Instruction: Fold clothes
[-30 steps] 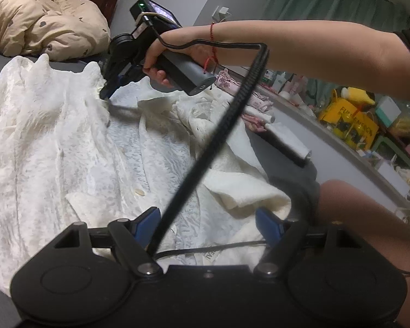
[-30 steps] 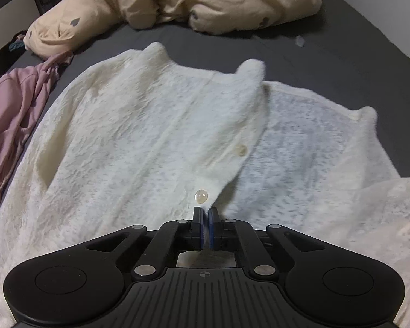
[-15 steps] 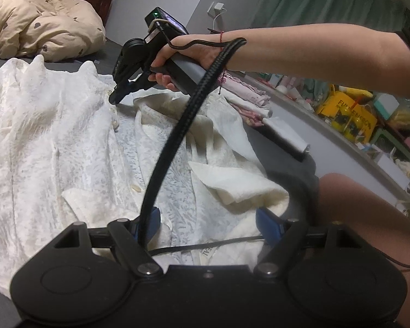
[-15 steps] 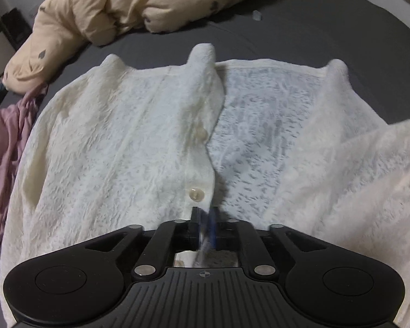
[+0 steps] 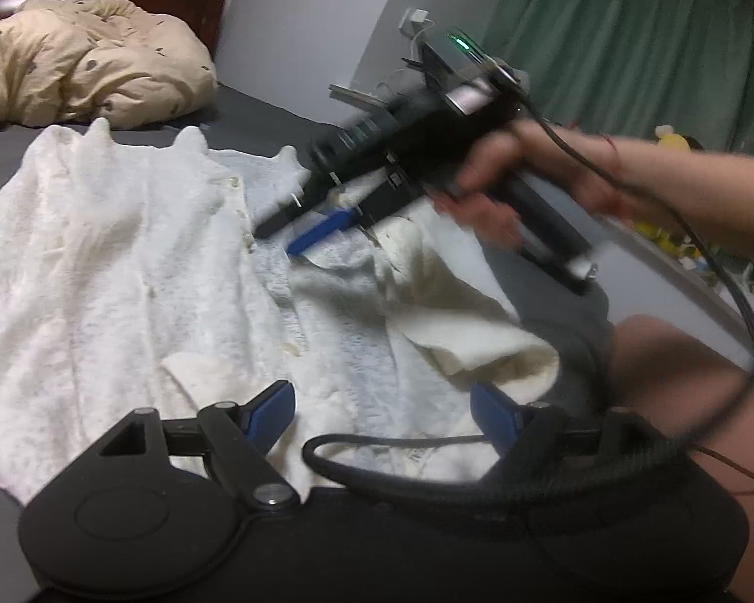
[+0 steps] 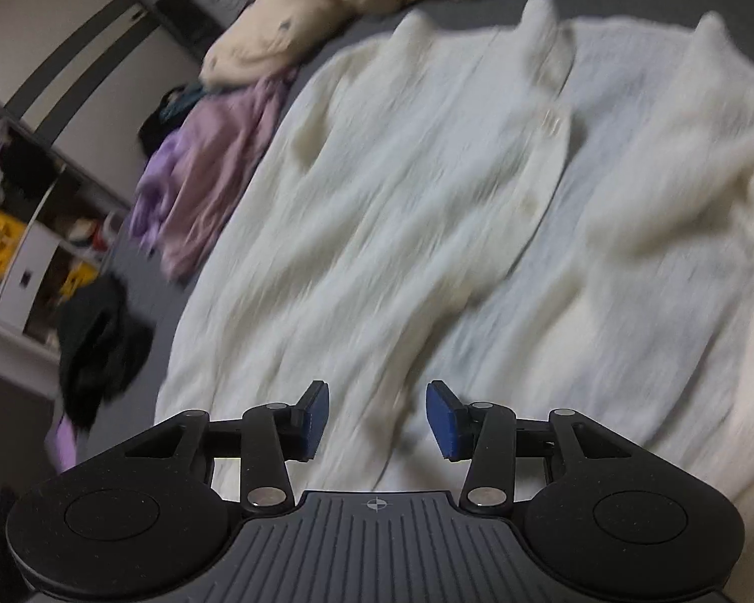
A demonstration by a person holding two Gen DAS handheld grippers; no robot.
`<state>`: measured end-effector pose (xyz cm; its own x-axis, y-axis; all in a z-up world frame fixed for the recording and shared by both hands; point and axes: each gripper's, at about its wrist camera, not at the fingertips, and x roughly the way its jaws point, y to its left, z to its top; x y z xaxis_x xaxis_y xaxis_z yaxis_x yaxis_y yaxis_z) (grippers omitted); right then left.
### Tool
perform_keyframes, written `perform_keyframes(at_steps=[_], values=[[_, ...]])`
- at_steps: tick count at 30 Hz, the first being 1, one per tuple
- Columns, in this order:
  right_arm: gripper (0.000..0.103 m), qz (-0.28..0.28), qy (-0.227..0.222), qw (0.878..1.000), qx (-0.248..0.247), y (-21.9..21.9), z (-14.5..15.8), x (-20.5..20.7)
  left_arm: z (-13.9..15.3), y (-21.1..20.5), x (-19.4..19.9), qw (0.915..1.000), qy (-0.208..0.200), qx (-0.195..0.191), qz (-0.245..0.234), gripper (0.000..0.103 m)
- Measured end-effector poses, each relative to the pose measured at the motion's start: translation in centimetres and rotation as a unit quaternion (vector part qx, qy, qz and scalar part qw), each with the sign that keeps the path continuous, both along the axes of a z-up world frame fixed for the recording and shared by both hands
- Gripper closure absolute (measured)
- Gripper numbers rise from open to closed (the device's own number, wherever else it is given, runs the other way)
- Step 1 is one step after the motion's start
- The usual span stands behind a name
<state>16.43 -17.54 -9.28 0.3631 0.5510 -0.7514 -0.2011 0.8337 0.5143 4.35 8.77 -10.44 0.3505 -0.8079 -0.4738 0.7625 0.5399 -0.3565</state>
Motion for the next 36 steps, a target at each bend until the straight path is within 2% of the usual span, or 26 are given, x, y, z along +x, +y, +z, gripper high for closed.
perform_keyframes(at_steps=[3,5,7,8,10,13,18,21,22,23,24,25,27,29,33,36], values=[[0.058,-0.011,-0.002,1.000,-0.003,0.1,-1.4,-0.5,-0.1,0.4,-0.1,1.0000,0.004,0.001,0.000,0.027],[0.059,-0.035,0.002,0.999,0.027,-0.6,-2.0,-0.8,0.1,0.6,-0.2,1.0000,0.003,-0.001,-0.006,0.027],[0.066,-0.052,0.008,0.997,0.051,-1.3,-2.4,-1.1,0.3,0.9,-0.3,0.9999,-0.002,-0.006,-0.011,0.027],[0.066,-0.050,0.009,0.997,0.050,-1.2,-2.5,-1.3,0.3,0.9,-0.3,0.9999,-0.004,-0.006,-0.008,0.027],[0.074,-0.046,0.010,0.998,0.049,-1.2,-2.6,-1.6,0.3,0.9,-0.1,1.0000,-0.004,-0.006,0.001,0.027],[0.074,-0.040,0.011,0.998,0.046,-1.0,-2.8,-2.0,0.1,0.6,0.3,0.9999,0.002,-0.004,0.012,0.027],[0.074,-0.027,0.011,0.998,0.051,0.4,-3.1,-1.9,-0.6,-0.5,0.5,0.9997,0.007,0.020,0.008,0.027],[0.074,-0.013,0.001,0.999,0.037,1.6,-3.0,-1.9,-1.0,-1.0,0.1,0.9991,0.001,0.042,-0.001,0.027],[0.080,-0.013,0.000,0.999,0.032,1.8,-3.0,-1.9,-1.1,-1.2,0.0,0.9985,-0.007,0.054,-0.002,0.028],[0.088,-0.016,0.003,0.999,0.031,1.8,-3.0,-2.0,-1.1,-1.3,-0.2,0.9976,-0.016,0.067,-0.001,0.040],[0.089,-0.020,0.007,0.999,0.030,1.8,-3.0,-2.1,-1.1,-1.4,-0.4,0.9965,-0.025,0.080,-0.001,0.052],[0.092,-0.023,0.009,0.999,0.032,1.7,-2.9,-2.4,-1.1,-1.4,-0.4,0.9957,-0.028,0.088,-0.003,0.054],[0.093,-0.021,0.009,0.999,0.033,1.6,-2.4,-3.2,-0.9,-1.0,-0.2,0.9957,-0.018,0.090,-0.008,0.071],[0.093,-0.021,0.011,0.999,0.025,1.6,-1.9,-3.9,-0.8,-0.3,0.2,0.9962,-0.001,0.087,-0.007,0.078],[0.092,-0.012,0.014,1.000,-0.004,1.7,-1.0,-5.0,-0.5,0.6,0.6,0.9966,0.018,0.079,-0.013,0.082],[0.092,-0.004,-0.003,0.997,-0.072,2.2,-1.0,-5.8,-0.4,0.8,0.3,0.9959,0.019,0.085,-0.024,0.082]])
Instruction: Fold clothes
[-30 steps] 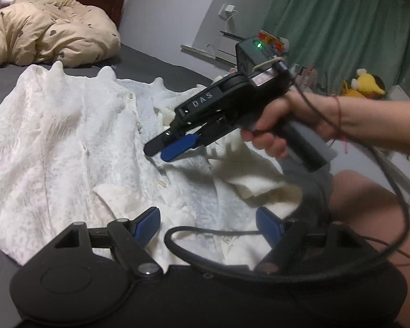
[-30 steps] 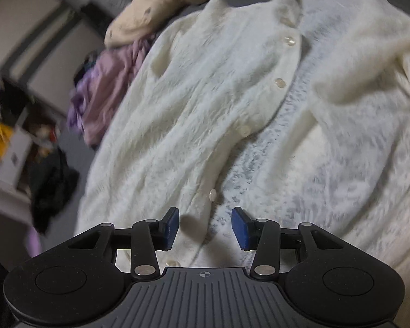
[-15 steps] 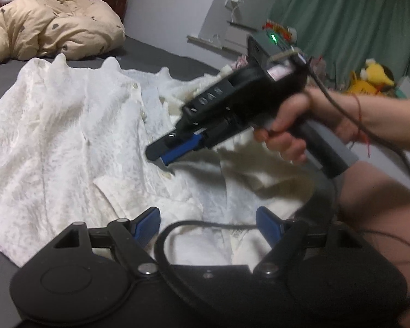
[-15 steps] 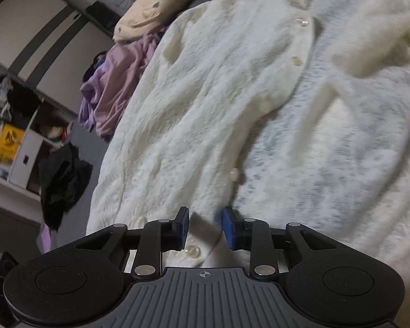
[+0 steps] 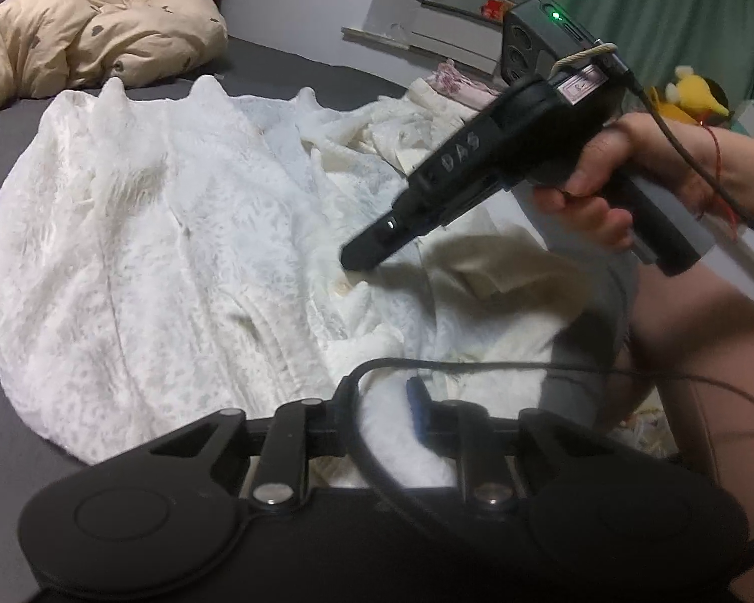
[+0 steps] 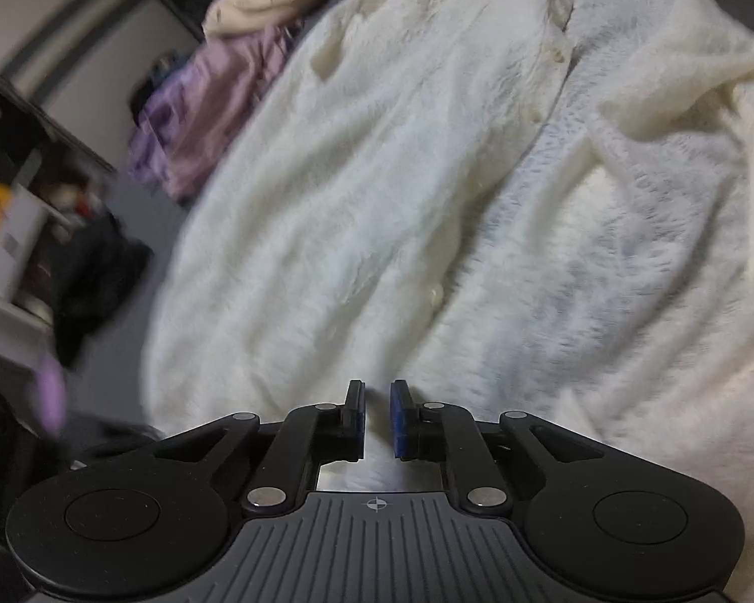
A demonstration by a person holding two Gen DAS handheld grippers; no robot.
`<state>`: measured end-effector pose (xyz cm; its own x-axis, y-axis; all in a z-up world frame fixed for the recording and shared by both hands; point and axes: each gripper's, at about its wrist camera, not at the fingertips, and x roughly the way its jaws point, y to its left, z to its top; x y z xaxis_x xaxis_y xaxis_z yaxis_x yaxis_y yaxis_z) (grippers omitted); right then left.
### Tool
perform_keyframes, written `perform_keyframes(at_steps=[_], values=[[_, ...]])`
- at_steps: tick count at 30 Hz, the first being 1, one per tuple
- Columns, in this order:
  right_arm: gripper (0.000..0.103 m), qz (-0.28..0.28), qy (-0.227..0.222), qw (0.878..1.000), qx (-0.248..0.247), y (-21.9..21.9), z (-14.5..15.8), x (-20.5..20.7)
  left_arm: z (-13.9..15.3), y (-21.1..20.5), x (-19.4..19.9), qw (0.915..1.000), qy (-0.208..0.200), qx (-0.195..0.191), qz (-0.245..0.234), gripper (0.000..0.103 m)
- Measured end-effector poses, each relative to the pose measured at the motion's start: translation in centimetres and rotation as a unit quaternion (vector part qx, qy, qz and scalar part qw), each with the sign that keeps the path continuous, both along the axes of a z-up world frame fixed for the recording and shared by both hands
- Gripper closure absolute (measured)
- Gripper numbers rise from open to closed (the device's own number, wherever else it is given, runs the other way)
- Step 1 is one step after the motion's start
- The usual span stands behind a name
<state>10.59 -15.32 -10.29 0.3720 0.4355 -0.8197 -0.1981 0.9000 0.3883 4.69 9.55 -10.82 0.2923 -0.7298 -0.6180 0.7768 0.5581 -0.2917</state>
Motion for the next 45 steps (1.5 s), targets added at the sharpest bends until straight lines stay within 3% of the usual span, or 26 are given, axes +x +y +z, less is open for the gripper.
perform_keyframes(at_steps=[2,4,7,13,17,24,30,32,34,37,42,43,45], values=[[0.091,-0.016,-0.016,0.999,-0.024,-0.3,-0.1,-0.2,0.1,0.0,-0.1,1.0000,0.000,0.003,-0.004,0.082],[0.091,-0.043,-0.025,0.999,-0.012,-0.9,0.2,0.2,0.3,0.0,-0.2,1.0000,-0.005,0.000,-0.003,0.079],[0.091,-0.065,-0.039,0.997,0.001,-1.6,0.8,1.4,0.9,0.4,-0.4,0.9997,-0.017,-0.019,0.002,0.066],[0.091,0.011,-0.129,0.981,-0.145,1.2,1.1,4.6,2.1,1.0,0.3,0.9964,-0.029,-0.071,0.037,0.052],[0.091,0.051,-0.156,0.973,-0.160,3.1,0.6,6.0,2.0,0.5,0.7,0.9963,-0.025,-0.072,0.041,0.049],[0.091,0.104,-0.152,0.954,-0.235,6.0,-1.5,7.5,1.4,0.1,0.5,0.9975,-0.017,-0.060,0.033,0.047],[0.088,0.077,-0.148,0.960,-0.225,3.5,-0.9,7.0,1.4,0.0,0.3,0.9975,-0.014,-0.064,0.025,0.045],[0.062,0.063,-0.138,0.967,-0.204,2.6,-0.9,7.4,1.4,-0.1,0.2,0.9976,-0.014,-0.064,0.020,0.044],[0.055,0.038,-0.133,0.976,-0.168,1.8,-0.8,7.8,1.4,-0.2,0.1,0.9978,-0.015,-0.062,0.016,0.043],[0.055,0.008,-0.118,0.986,-0.118,1.0,-0.5,8.7,1.3,-0.3,0.1,0.9980,-0.015,-0.059,0.015,0.043],[0.056,-0.025,-0.084,0.993,-0.085,0.4,-0.9,10.0,1.2,-0.4,0.1,0.9981,-0.012,-0.057,0.016,0.042],[0.060,-0.029,-0.086,0.993,-0.080,0.2,-0.8,10.1,1.1,-0.4,0.1,0.9982,-0.011,-0.057,0.016,0.042],[0.077,-0.032,-0.086,0.993,-0.070,0.0,-0.7,10.3,1.1,-0.5,0.1,0.9983,-0.010,-0.056,0.015,0.041]])
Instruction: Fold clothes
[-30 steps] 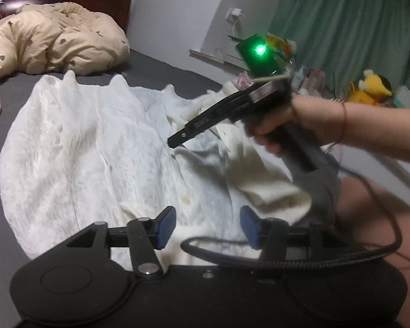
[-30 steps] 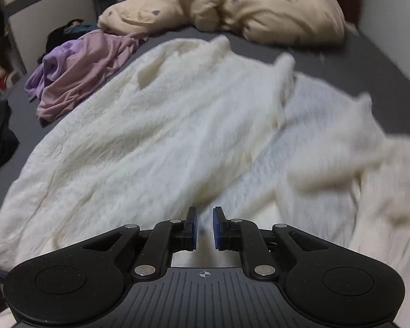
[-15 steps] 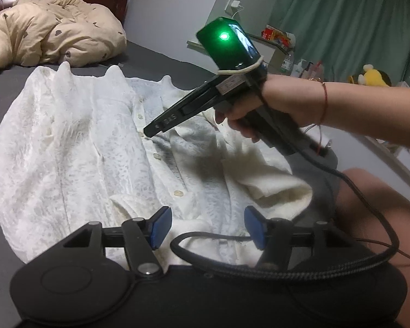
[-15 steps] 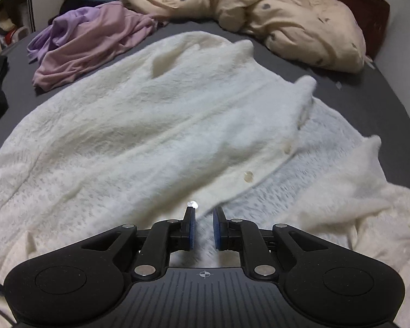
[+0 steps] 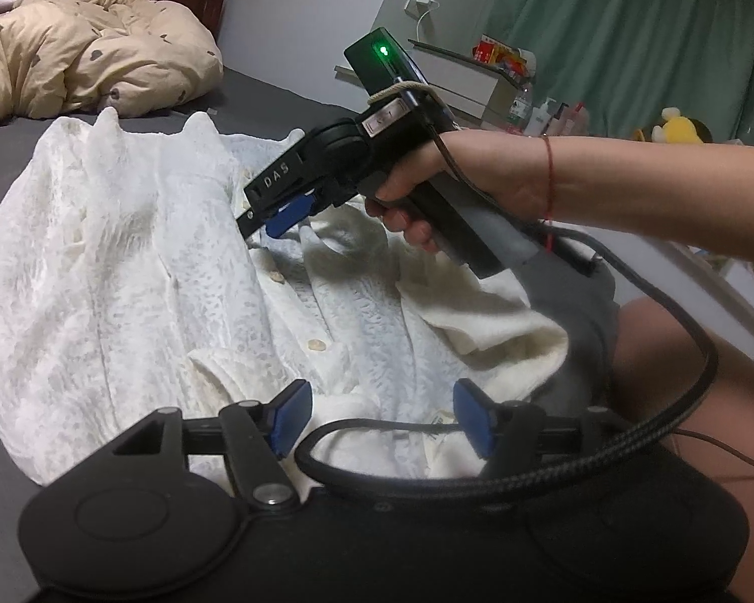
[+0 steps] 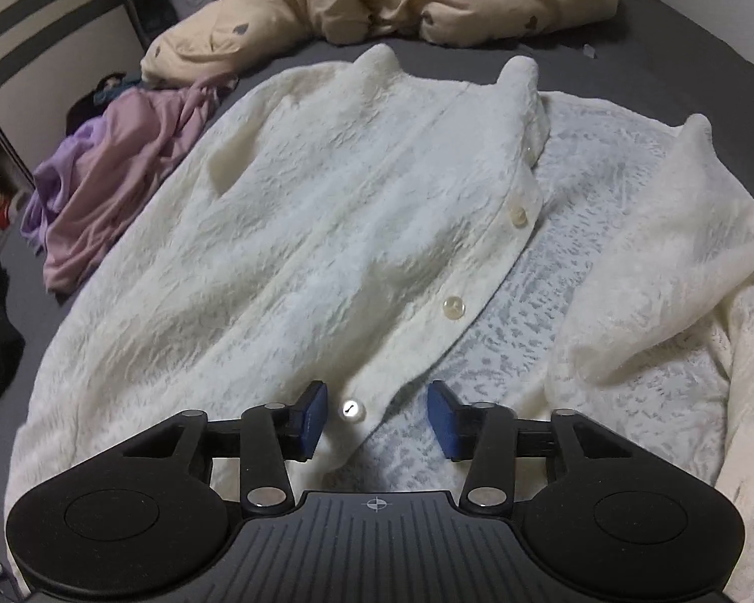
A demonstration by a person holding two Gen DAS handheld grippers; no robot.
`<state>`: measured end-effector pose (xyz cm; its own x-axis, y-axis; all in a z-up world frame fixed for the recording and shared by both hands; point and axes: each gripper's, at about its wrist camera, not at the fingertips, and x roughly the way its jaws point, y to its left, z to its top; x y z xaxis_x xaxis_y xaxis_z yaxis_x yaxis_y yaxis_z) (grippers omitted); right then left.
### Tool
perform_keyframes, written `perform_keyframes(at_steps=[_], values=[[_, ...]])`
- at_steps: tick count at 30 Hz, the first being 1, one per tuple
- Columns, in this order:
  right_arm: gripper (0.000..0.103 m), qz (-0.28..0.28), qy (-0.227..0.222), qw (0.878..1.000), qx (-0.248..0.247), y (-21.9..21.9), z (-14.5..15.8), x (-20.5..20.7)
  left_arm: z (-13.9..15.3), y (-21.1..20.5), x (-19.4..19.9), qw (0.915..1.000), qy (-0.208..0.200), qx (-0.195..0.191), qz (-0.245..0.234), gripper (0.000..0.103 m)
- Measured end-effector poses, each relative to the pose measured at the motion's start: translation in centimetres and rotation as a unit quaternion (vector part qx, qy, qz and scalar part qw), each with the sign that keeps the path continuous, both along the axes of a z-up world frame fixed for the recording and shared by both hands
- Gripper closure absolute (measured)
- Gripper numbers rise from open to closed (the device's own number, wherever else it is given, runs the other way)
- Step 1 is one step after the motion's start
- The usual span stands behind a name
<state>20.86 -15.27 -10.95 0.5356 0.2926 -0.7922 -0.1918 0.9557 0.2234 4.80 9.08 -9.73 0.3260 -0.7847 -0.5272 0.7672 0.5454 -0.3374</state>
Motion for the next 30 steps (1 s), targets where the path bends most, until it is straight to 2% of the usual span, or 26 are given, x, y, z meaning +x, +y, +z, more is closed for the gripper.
perform_keyframes(at_steps=[1,4,6,8,13,18,19,21,22,23,27,30], values=[[0.091,0.000,0.001,1.000,0.006,-0.1,0.0,0.1,0.0,0.0,0.0,1.0000,0.001,0.001,-0.001,0.041],[0.096,0.000,0.004,1.000,0.020,-0.5,0.3,0.2,-0.1,-0.2,0.0,1.0000,0.005,0.003,-0.007,0.041],[0.098,-0.008,-0.002,1.000,0.001,-0.8,0.6,0.0,-0.2,-0.5,-0.1,0.9999,0.007,0.008,-0.012,0.040],[0.098,-0.012,-0.006,1.000,-0.013,-1.0,0.7,-0.2,-0.4,-0.7,-0.3,0.9997,0.007,0.015,-0.018,0.040],[0.097,-0.043,-0.007,0.999,0.012,-2.6,0.8,-0.8,-0.7,-1.0,-0.7,0.9992,0.009,0.025,-0.030,0.040],[0.095,-0.084,-0.044,0.995,0.034,-5.5,2.8,0.3,0.1,-0.2,-0.6,0.9997,0.008,0.005,-0.022,0.038],[0.092,-0.089,-0.051,0.994,0.037,-6.0,3.3,1.0,0.3,0.1,-0.4,0.9999,0.007,-0.002,-0.014,0.038],[0.077,-0.094,-0.067,0.993,0.036,-6.9,4.2,3.2,0.6,0.9,0.0,0.9999,0.004,-0.012,0.007,0.036],[0.061,-0.096,-0.075,0.992,0.035,-7.3,4.6,4.4,0.8,1.2,0.3,0.9997,0.003,-0.015,0.019,0.036],[0.055,-0.100,-0.084,0.991,0.035,-7.7,4.9,5.8,0.8,1.5,0.6,0.9993,0.002,-0.020,0.033,0.036],[0.055,-0.125,-0.105,0.986,0.018,-8.6,4.9,11.9,0.6,2.5,2.1,0.9954,0.012,-0.047,0.083,0.036],[0.055,-0.156,-0.094,0.983,0.002,-9.0,4.1,16.2,0.1,3.1,3.4,0.9926,0.030,-0.066,0.097,0.036]])
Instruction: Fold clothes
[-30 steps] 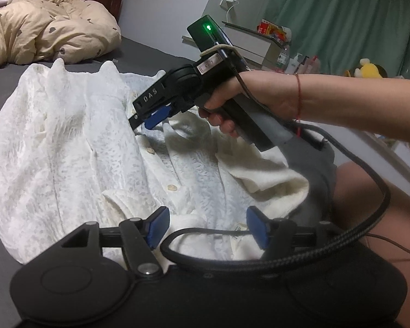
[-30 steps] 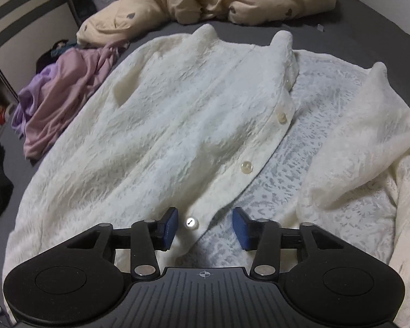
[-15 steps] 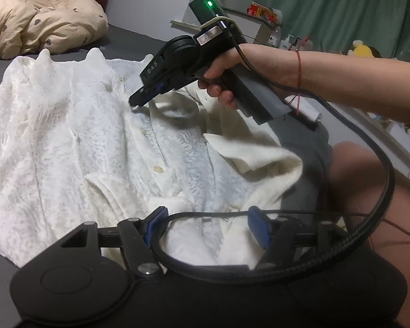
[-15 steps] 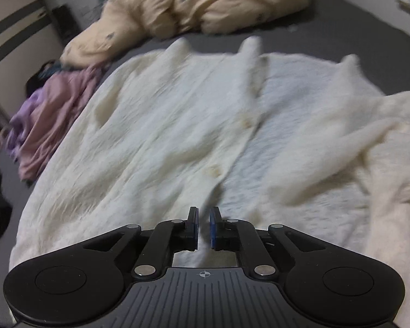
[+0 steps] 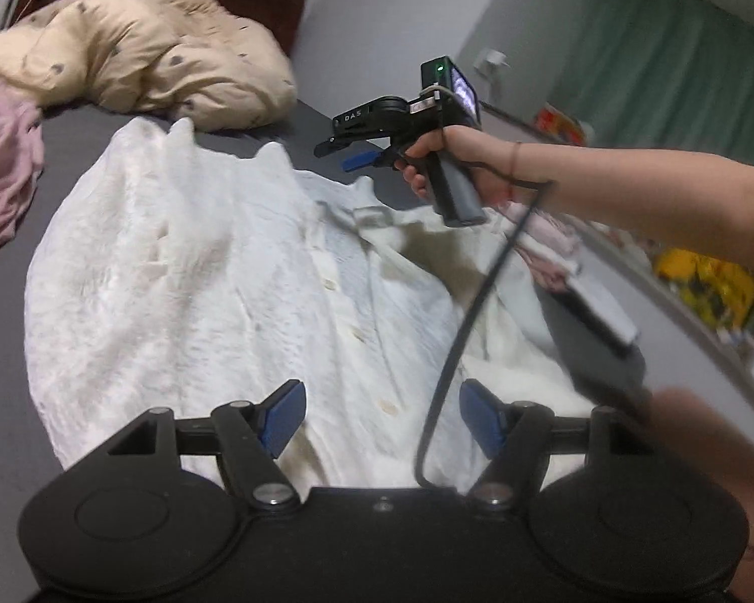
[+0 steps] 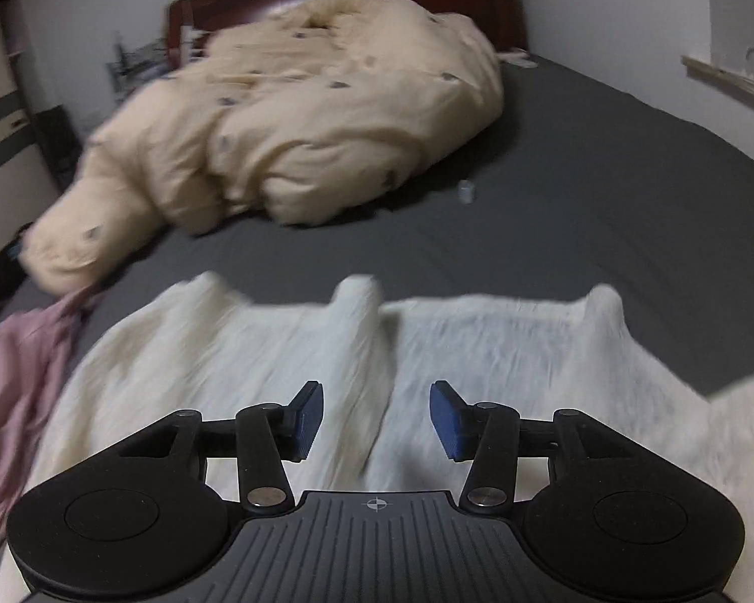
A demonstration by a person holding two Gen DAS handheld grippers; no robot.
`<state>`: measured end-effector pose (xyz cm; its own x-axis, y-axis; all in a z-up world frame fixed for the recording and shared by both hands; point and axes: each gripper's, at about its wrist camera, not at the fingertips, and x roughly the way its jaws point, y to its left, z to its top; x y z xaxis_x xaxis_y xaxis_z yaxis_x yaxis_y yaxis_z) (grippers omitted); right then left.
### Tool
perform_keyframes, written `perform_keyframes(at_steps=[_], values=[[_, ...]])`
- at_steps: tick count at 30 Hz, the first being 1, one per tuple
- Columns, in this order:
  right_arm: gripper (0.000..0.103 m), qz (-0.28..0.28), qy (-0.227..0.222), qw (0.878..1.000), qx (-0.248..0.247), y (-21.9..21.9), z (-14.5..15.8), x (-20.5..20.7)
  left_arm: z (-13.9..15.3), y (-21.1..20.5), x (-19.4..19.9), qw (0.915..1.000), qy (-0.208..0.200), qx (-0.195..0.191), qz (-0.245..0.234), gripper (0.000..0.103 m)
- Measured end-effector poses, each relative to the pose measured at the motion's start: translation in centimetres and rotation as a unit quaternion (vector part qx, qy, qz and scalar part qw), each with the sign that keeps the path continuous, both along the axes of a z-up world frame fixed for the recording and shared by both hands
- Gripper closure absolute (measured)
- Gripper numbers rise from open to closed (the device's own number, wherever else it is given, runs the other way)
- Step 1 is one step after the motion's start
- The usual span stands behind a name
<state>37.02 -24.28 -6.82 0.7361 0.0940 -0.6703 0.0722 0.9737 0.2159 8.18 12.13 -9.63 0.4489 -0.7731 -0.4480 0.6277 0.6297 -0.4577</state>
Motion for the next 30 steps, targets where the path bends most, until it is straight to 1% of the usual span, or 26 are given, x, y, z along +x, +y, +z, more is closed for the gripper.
perform_keyframes(at_steps=[2,6,10,13,16,17,20,23,27,30], values=[[0.055,-0.011,0.012,1.000,-0.013,0.0,-0.5,2.3,-0.2,0.4,0.8,0.9998,0.012,-0.015,0.001,0.036],[0.055,0.006,0.026,0.996,-0.082,1.4,-1.2,5.3,-0.6,0.5,1.5,0.9992,0.024,-0.030,-0.009,0.036],[0.055,0.050,0.043,0.987,-0.143,4.0,-2.6,6.8,-1.3,0.2,1.6,0.9988,0.034,-0.024,-0.025,0.036],[0.055,0.073,0.053,0.982,-0.168,5.8,-3.6,7.6,-1.4,0.1,1.3,0.9986,0.034,-0.023,-0.034,0.035],[0.055,0.083,0.073,0.974,-0.197,7.1,-4.4,8.3,-1.3,0.2,1.1,0.9983,0.033,-0.028,-0.039,0.035],[0.055,0.084,0.075,0.974,-0.195,7.2,-4.5,8.5,-1.2,0.2,1.0,0.9982,0.031,-0.030,-0.041,0.035],[0.055,0.099,0.086,0.980,-0.147,6.8,-4.5,8.6,-1.0,0.2,1.0,0.9981,0.029,-0.033,-0.043,0.035],[0.056,0.100,0.098,0.981,-0.137,6.9,-4.6,8.9,-1.0,0.0,0.9,0.9980,0.029,-0.031,-0.047,0.034],[0.056,0.067,0.098,0.987,-0.104,5.6,-4.4,8.8,-1.1,-0.1,1.0,0.9979,0.029,-0.029,-0.051,0.034],[0.055,0.033,0.081,0.993,-0.078,4.3,-4.1,8.7,-1.1,-0.2,0.9,0.9977,0.028,-0.028,-0.055,0.034]])
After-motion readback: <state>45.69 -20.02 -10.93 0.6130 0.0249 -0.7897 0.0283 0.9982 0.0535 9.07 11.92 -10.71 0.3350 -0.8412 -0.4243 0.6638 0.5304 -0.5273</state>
